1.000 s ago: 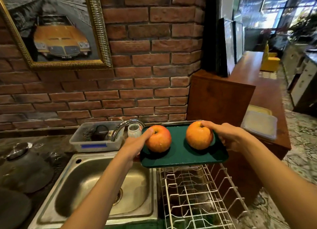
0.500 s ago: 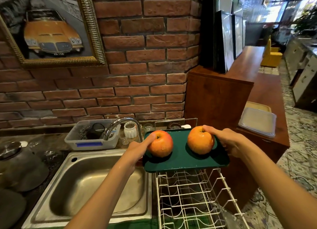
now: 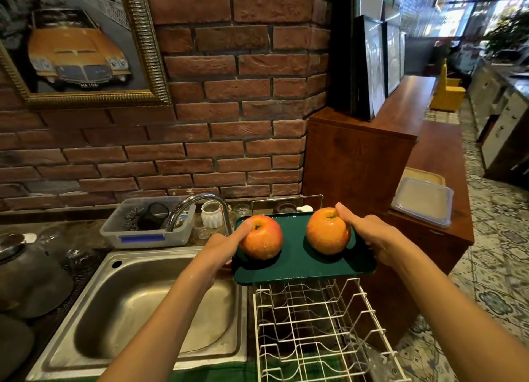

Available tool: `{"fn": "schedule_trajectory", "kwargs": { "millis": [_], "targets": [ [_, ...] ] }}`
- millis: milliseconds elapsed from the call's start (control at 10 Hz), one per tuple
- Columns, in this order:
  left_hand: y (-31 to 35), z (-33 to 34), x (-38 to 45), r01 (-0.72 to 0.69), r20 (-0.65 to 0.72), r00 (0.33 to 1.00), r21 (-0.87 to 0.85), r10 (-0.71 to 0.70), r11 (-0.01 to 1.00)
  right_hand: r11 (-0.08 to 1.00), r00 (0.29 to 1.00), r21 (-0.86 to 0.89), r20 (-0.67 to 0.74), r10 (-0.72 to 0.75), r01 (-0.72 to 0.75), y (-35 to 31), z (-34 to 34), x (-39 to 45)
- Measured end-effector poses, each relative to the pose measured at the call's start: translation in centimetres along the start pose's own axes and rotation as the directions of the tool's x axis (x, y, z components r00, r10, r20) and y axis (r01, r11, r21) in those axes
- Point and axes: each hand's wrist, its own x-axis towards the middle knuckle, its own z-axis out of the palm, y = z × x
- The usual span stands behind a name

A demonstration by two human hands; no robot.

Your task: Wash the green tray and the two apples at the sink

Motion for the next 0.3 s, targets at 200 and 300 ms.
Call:
{"fn": "schedule_trajectory", "kwargs": {
  "millis": [200, 300],
  "targets": [
    [-0.14, 0.09, -0.31, -0.009, 0.012, 1.000, 0.034, 0.009, 0.999, 0.997, 0.999, 0.077, -0.035, 0.000, 0.002, 0.99, 0.35, 0.27],
    [-0.19, -0.11, -0.77, -0.020, 0.001, 1.000, 0.046, 0.020, 0.999, 0.998, 0.991, 0.045, -0.126, -0.035, 0.041, 1.26, 0.86, 0.00]
  ]
}}
